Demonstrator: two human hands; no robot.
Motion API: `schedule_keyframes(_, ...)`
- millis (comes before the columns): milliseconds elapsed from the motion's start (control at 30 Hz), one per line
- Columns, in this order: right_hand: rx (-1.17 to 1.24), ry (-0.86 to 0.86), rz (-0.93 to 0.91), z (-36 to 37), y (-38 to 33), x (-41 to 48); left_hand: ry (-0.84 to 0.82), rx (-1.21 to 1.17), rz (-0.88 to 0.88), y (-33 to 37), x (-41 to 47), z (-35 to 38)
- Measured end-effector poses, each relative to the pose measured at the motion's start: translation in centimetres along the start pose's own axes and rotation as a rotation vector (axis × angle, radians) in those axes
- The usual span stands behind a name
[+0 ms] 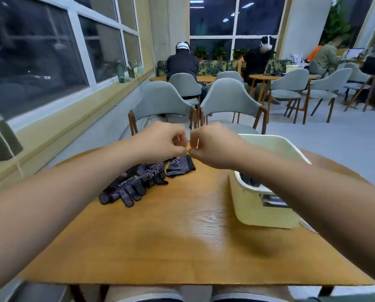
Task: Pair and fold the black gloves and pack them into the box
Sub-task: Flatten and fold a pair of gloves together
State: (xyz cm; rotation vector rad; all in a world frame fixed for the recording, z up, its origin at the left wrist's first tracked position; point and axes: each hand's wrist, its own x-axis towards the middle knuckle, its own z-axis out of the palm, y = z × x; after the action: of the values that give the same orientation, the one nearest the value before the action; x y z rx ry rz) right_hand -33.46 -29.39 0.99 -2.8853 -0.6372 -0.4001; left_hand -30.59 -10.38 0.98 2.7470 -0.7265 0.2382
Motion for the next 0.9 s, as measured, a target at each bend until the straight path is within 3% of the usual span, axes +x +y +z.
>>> schedule_keyframes(333,0.284,-0.017,0.074,8.9,-4.3,-1.8,0.049,-0.119,-0.317,-8.4,-8.7,4.1)
schedule_keyframes(600,0.43,-0.017,0.202,15.5,-3.7,-3.9,0.198,-0.192,-0.48,-12.4,-7.1,8.4)
schedule_keyframes(733,0.518,0.039,0.259,17.7,-2.8,-4.6,0.177,-0.192,-0.488,-13.2,-5.1,9.6)
schedule_keyframes(900,0.575,0.123,0.245,19.7,-2.3,-5.1,0.022,-0.166,-0.477,-13.7,-3.2,9.5)
